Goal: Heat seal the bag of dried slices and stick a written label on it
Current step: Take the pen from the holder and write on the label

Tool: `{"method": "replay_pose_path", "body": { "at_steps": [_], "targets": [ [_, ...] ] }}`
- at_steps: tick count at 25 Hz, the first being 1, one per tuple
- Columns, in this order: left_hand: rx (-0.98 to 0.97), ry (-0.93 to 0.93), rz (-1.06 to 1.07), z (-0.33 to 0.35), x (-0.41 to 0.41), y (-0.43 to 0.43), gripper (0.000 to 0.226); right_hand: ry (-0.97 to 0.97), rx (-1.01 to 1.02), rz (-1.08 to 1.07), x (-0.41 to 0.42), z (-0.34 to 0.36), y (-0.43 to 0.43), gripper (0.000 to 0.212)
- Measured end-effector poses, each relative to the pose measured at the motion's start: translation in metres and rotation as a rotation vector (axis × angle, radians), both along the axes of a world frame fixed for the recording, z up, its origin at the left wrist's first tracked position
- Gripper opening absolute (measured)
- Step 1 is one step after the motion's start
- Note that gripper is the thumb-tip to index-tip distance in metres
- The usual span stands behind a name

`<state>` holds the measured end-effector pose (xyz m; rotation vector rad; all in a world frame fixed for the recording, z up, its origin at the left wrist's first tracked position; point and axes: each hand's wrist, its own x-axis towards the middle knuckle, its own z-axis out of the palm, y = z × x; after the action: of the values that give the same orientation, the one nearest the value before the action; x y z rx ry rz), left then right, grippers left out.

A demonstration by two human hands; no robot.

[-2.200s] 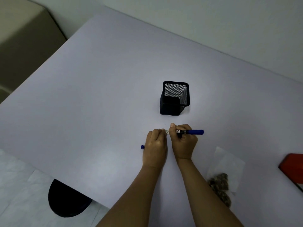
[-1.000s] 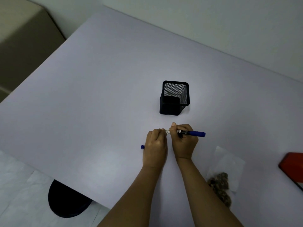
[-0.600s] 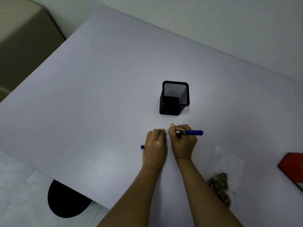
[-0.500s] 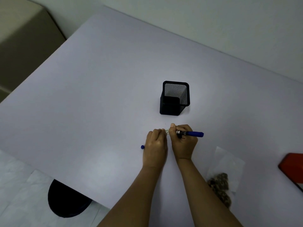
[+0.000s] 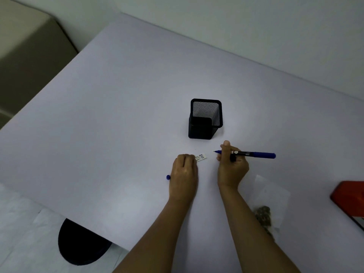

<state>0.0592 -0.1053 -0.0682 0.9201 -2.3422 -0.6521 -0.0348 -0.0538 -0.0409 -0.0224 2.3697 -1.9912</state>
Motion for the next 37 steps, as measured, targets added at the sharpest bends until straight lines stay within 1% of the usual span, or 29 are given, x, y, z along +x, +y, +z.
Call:
{"method": "replay_pose_path", "body": {
  "at_steps": [3,5,7,10,13,16,18,19,22,23,24,25,26,27,28,29,30,31,37],
  "targets": [
    [0.064,0.010,0.047,0.002,-0.001,0.000,0.008,-0.120,-0.045,-0.034,-0.010,0.018,0.012,0.022],
    [0.084,0.008,0.033,0.004,-0.001,0.000,0.006,-0.181,-0.073,-0.034,-0.014,0.029,0.019,0.026],
    [0.105,-0.021,0.008,0.008,0.001,0.000,0.006,-0.264,-0.144,-0.022,-0.017,0.039,0.024,0.028],
    [0.145,-0.077,-0.014,0.023,0.003,0.002,0.017,-0.384,-0.244,0.011,-0.016,0.054,0.030,0.034],
    [0.060,-0.095,-0.055,0.042,0.009,0.004,0.026,-0.503,-0.363,0.045,-0.010,0.065,0.034,0.040],
    [0.063,-0.110,0.002,0.054,0.033,-0.001,0.025,-0.498,-0.362,0.076,-0.001,0.072,0.038,0.030],
    [0.146,-0.202,0.079,0.056,0.051,-0.004,0.028,-0.470,-0.359,0.078,0.005,0.075,0.040,0.024],
    [0.186,-0.265,0.084,0.055,0.059,-0.005,0.031,-0.466,-0.353,0.083,0.007,0.075,0.042,0.024],
    [0.215,-0.404,-0.005,0.053,0.069,-0.006,0.030,-0.455,-0.324,0.119,0.015,0.077,0.047,0.024],
    [0.240,-0.391,-0.013,0.055,0.069,-0.006,0.028,-0.445,-0.313,0.125,0.017,0.078,0.049,0.025],
    [0.303,-0.321,0.025,0.061,0.067,-0.006,0.026,-0.433,-0.310,0.126,0.019,0.079,0.050,0.024],
    [0.413,-0.216,0.101,0.070,0.063,-0.004,0.024,-0.423,-0.318,0.128,0.021,0.081,0.052,0.024],
    [0.597,-0.078,0.181,0.082,0.057,-0.003,0.023,-0.420,-0.331,0.134,0.023,0.083,0.053,0.023],
    [0.853,0.093,0.226,0.095,0.052,-0.001,0.021,-0.423,-0.341,0.143,0.025,0.085,0.053,0.022],
    [1.115,0.267,0.228,0.108,0.046,0.003,0.018,-0.425,-0.345,0.153,0.026,0.087,0.053,0.021],
    [1.293,0.397,0.210,0.118,0.041,0.006,0.016,-0.423,-0.344,0.163,0.028,0.088,0.053,0.020],
    [1.361,0.449,0.176,0.125,0.038,0.009,0.014,-0.419,-0.342,0.172,0.030,0.090,0.052,0.020],
    [1.377,0.459,0.142,0.129,0.035,0.011,0.014,-0.415,-0.341,0.181,0.031,0.092,0.052,0.020],
    [1.272,0.358,0.061,0.133,0.028,0.018,0.019,-0.416,-0.341,0.214,0.035,0.097,0.051,0.019]
  ]
}}
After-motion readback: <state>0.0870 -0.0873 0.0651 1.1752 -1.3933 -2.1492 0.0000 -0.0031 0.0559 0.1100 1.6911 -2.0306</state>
